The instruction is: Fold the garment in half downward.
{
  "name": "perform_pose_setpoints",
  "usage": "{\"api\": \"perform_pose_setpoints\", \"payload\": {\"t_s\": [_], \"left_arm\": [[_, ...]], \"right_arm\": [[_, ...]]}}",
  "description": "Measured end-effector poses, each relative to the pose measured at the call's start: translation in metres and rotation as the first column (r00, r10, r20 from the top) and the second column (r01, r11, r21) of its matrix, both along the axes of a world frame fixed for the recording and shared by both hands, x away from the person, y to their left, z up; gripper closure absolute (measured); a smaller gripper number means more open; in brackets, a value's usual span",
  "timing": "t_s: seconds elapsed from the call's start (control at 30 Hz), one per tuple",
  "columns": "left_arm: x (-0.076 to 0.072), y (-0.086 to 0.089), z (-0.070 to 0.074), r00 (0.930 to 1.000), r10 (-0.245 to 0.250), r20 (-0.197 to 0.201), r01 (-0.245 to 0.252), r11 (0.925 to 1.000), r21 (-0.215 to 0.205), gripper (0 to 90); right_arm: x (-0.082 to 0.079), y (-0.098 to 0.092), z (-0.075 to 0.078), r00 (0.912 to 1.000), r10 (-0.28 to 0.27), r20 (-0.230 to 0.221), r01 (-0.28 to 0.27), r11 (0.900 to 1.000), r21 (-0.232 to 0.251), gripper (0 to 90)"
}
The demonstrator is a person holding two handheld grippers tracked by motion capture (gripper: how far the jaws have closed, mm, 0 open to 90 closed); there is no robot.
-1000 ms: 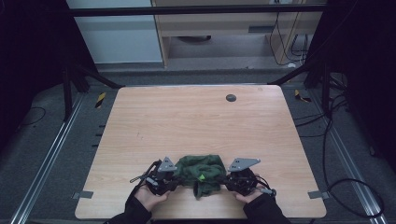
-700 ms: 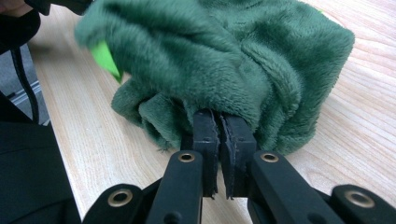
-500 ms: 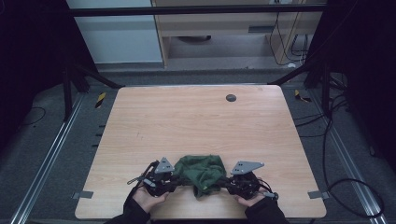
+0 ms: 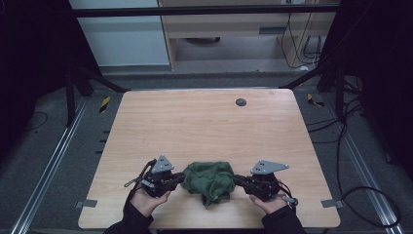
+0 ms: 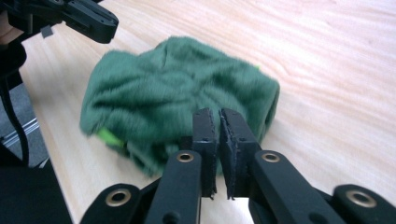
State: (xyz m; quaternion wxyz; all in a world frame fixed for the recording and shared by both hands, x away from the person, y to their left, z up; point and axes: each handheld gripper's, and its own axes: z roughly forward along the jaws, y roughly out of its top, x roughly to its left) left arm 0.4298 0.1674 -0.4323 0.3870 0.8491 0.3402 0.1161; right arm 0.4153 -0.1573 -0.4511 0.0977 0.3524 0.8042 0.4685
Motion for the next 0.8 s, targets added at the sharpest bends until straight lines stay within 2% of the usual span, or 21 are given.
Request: {"api": "perform_pose_setpoints", "payload": {"t_s": [0.13,0.3,0.53,0.8], "left_arm": [[0.007,-0.013,0.002,0.9998,-0.02,0.004,0.02,0.9998,0.007,89.5],[0.012,-0.026,0.001,0.9991,-0.04,-0.014,0.04,0.9991,-0.012,89.6],[0.001,-0.032,-0.012,0.9921,-0.109,-0.061,0.11,0.9939,0.004,89.6],[-0.013,-0.033,-0.025,0.9872,-0.133,-0.088,0.136,0.9903,0.029,89.5]], "right_arm": [[0.009,0.011,0.001,0.9999,0.011,-0.003,-0.011,1.0,0.002,89.3],[0.018,0.024,-0.001,0.9996,0.027,-0.011,-0.027,1.0,-0.006,89.9],[0.017,0.032,-0.005,0.9978,0.057,-0.035,-0.058,0.998,-0.013,89.8],[0.006,0.031,-0.015,0.9944,0.084,-0.065,-0.086,0.996,-0.034,89.2]]}}
